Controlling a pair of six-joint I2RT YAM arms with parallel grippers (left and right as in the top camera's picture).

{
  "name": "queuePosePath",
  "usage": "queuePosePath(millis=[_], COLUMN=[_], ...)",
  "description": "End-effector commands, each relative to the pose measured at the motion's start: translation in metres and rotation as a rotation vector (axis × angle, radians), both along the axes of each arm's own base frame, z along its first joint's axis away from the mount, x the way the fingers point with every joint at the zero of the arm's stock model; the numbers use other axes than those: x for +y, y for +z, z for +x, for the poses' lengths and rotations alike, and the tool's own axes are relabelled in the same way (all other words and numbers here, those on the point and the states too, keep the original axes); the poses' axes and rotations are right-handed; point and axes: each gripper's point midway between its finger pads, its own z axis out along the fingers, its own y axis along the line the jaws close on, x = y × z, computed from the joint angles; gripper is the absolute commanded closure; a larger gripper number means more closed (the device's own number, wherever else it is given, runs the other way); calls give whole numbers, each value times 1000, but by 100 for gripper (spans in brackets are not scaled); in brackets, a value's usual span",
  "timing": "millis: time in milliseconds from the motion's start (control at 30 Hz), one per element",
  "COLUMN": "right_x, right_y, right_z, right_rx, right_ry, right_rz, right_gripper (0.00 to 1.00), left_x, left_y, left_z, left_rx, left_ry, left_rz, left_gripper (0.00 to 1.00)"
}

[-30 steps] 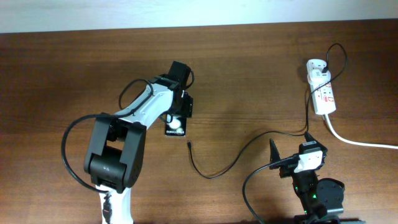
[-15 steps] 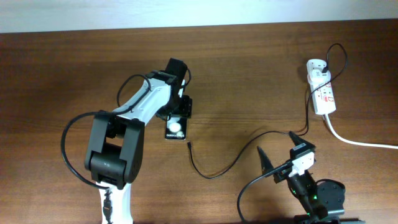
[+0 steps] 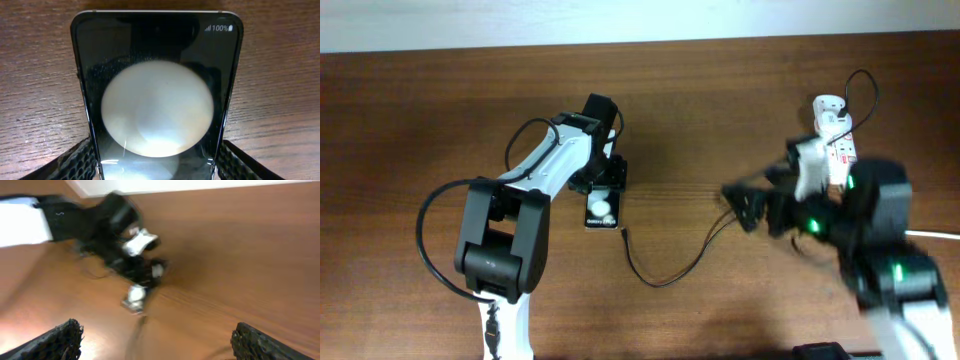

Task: Plug charger to phone and switch on socket
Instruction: 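Reach the right gripper toward the phone held by the left gripper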

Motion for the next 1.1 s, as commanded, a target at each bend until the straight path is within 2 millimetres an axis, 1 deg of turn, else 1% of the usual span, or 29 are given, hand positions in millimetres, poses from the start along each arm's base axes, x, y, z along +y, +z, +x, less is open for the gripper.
queuePosePath(millis=[0,33,67,133,167,233,267,333,400,433,533,633,700,767,800,867,933,1000,1033,1067], right_x=[36,42,51,75,88,103,107,122,143,153,180,195,202,207,209,215,219,229,236,238], right_y=[-27,-58,-84,-139,-165,-185,-192,-201,-211,-219,-235,-249,-251,-252,-252,-256,-260,-259,-256,-254], right_z=[3,10,13,11,12,12,13,19,25,27,34,44,52,55,55,54,53,48,46,46], right_rx=[206,306,396,566,617,648,674,669,625,625,628,630,611,595,585,563,549,526,505,496], right_ry=[201,207,226,282,313,350,342,346,360,345,333,308,292,266,263,245,230,245,263,269], right_rz=[165,149,144,123,114,126,133,144,128,120,162,216,246,241,233,202,177,167,175,178], right_gripper=[1,1,1,7,8,7,7,3,1,1,1,1,1,0,3,16,18,27,36,44], left_x=[2,2,-1,-4,-1,-3,0,6,7,7,8,5,5,5,5,5,2,2,2,2], left_y=[3,3,3,4,4,6,6,8,8,8,8,9,9,9,9,9,10,10,10,10], left_z=[-4,-4,-5,-6,-7,-8,-7,-6,-7,-7,-11,-11,-11,-11,-11,-11,-12,-12,-12,-12], left_rx=[10,11,16,26,35,53,58,71,76,80,93,96,96,96,96,97,100,101,101,100], left_ry=[-6,-6,-8,-29,-20,-27,-16,8,8,8,7,2,2,2,2,2,1,1,1,1], left_rz=[-11,-15,-31,-59,-66,-134,-141,-167,-179,-178,-175,-194,-193,-193,-193,-194,-210,-211,-211,-211], left_gripper=[38,38,38,38,39,39,39,39,38,38,39,38,39,38,38,38,38,38,37,37])
